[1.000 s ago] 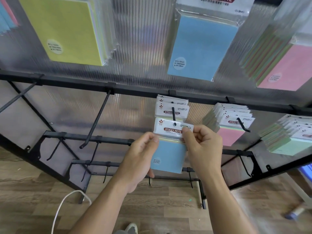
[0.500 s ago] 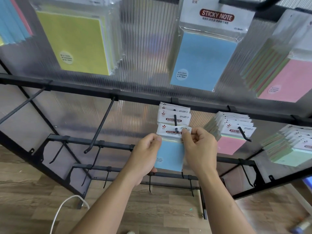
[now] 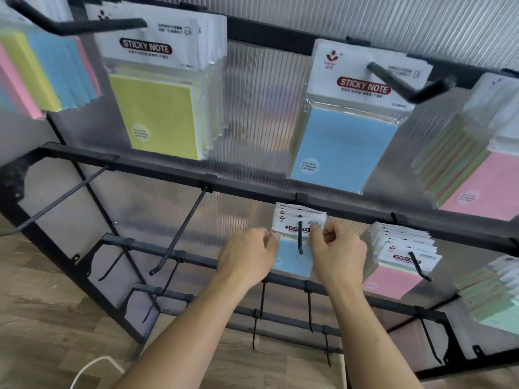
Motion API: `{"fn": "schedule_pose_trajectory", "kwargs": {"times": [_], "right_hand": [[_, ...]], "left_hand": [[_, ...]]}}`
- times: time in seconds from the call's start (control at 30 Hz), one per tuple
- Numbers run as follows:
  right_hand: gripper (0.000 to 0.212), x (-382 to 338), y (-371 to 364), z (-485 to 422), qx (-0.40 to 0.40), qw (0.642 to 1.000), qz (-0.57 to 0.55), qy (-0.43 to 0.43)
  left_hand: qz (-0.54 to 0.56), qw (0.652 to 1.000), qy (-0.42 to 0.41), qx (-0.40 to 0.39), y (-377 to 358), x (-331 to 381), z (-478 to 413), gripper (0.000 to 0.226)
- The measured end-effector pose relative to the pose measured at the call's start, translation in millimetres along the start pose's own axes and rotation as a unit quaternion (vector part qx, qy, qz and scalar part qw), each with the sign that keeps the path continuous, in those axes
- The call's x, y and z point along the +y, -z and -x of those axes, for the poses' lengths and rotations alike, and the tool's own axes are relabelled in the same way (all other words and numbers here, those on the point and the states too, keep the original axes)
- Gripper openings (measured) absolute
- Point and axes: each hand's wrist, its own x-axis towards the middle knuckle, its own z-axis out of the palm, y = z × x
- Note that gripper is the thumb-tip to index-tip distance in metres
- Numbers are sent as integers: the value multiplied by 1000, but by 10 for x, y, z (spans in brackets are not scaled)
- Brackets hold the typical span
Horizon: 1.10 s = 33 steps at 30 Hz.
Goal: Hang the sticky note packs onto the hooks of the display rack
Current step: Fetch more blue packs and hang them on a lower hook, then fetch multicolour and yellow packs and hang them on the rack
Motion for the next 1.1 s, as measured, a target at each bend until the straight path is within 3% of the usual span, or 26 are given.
{"fn": "schedule_pose_trajectory", "kwargs": {"times": [0.1,0.3,0.53,0.67,0.8,0.97,1.1], "right_hand": [[21,4,143,4,-13,999,27,22],[47,-175,390,195,-74,966,105,223],[48,-709,232,935,-276,871,62,401],[31,-963,-137,1476,-397,781,50,480],[41,-1196,-751,2003,-462,707,103,525],[51,-1755,-1555,2707,-481,658,186,549],[50,-2336,-2167,3248,-479,653,197,553]], "left_hand": [[-114,993,-7,35,107,104,142,35],[-184,974,12,129,279,285,714,30],[-175,948,194,184,531,-299,1580,33],[-165,918,309,188,695,-789,2066,39],[-150,888,384,203,908,-1356,2518,41],[-131,874,417,213,1407,-2178,2972,46],[-127,864,431,227,1971,-2834,3283,38]]}}
